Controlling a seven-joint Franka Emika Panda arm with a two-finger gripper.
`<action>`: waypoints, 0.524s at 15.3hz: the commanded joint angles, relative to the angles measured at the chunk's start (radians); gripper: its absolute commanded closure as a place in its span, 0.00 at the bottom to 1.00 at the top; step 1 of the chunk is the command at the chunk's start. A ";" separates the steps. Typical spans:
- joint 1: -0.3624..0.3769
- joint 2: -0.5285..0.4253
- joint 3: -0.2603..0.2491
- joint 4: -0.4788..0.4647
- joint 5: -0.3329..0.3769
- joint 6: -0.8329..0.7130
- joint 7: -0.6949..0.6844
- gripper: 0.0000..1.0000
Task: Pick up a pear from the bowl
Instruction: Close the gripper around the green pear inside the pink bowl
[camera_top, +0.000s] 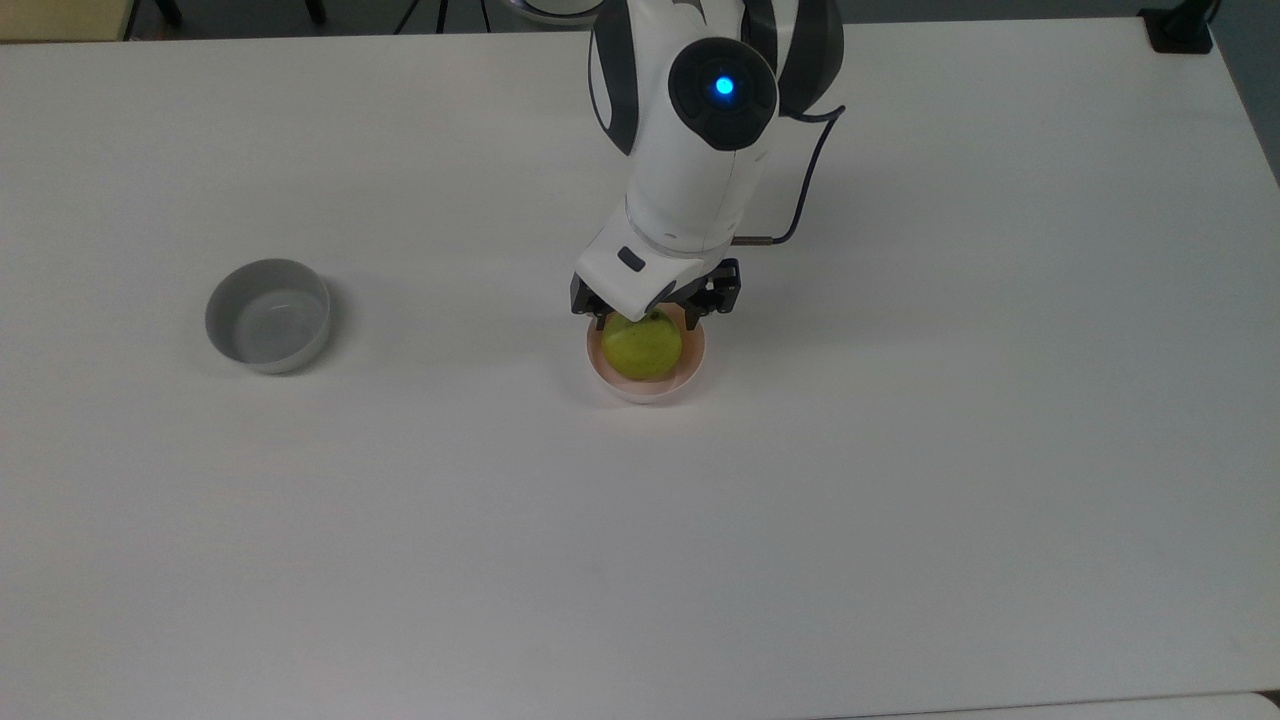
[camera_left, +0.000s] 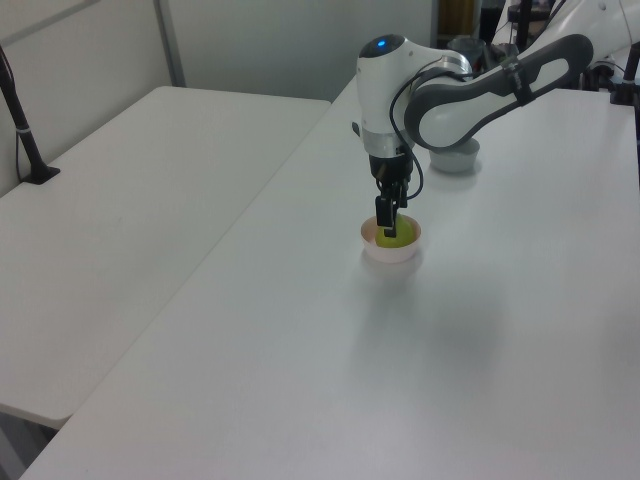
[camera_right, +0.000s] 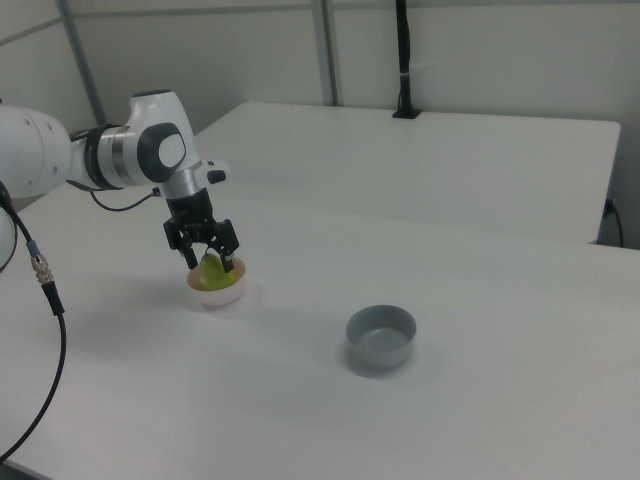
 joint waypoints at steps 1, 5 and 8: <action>0.014 0.009 -0.010 -0.014 -0.016 0.048 0.021 0.10; 0.014 0.016 -0.010 -0.019 -0.016 0.066 0.021 0.11; 0.014 0.023 -0.010 -0.021 -0.016 0.083 0.021 0.11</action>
